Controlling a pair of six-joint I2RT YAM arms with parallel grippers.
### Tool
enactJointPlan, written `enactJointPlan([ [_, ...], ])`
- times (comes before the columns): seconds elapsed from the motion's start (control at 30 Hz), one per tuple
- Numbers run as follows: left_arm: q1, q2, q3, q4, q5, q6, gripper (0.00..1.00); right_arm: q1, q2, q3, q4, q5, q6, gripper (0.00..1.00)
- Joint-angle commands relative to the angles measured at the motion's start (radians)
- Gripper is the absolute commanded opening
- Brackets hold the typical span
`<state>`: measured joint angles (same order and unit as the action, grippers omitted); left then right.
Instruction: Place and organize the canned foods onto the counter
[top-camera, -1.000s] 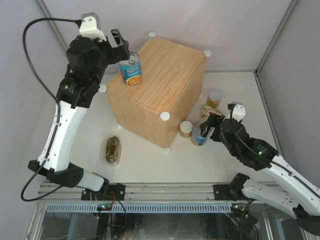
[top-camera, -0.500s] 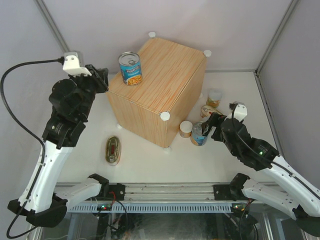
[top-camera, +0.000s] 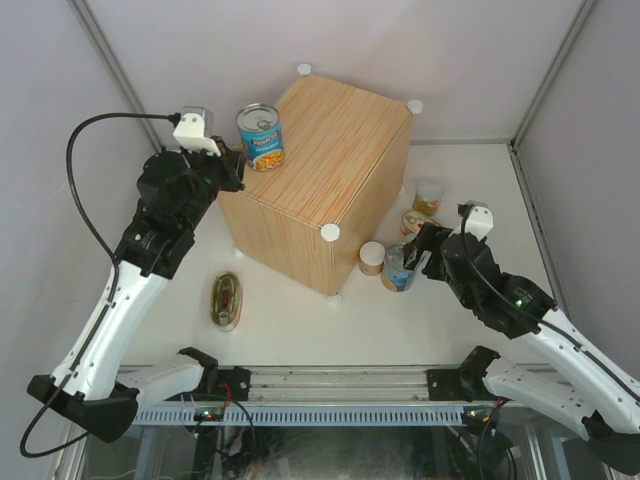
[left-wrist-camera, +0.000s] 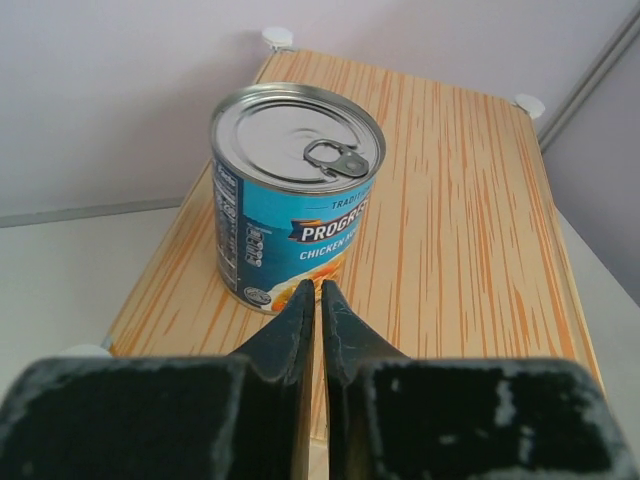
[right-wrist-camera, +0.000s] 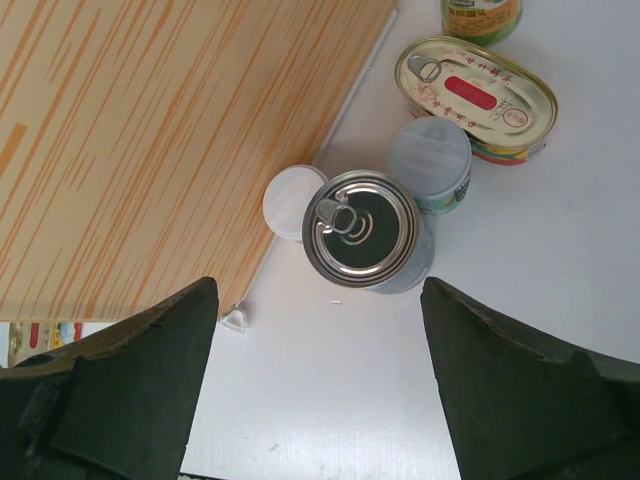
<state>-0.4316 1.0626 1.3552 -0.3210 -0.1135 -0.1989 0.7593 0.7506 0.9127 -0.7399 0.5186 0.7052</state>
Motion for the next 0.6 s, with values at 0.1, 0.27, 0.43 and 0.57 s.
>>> enactJointPlan([
  [0.1,0.002,0.025,-0.021,0.073,0.074,0.008,0.09,-0.073,0.049,0.033,-0.004,-0.057,-0.020,0.83],
  [0.27,0.004,0.038,-0.038,0.083,0.086,0.010,0.09,-0.103,0.054,-0.002,0.013,-0.084,-0.013,0.86],
  [0.43,0.005,0.061,-0.034,0.088,0.107,0.021,0.08,-0.128,0.054,-0.018,0.024,-0.107,-0.013,0.86],
  [0.57,0.008,0.081,-0.041,0.111,0.109,0.016,0.08,-0.135,0.059,-0.018,0.033,-0.115,-0.016,0.86],
])
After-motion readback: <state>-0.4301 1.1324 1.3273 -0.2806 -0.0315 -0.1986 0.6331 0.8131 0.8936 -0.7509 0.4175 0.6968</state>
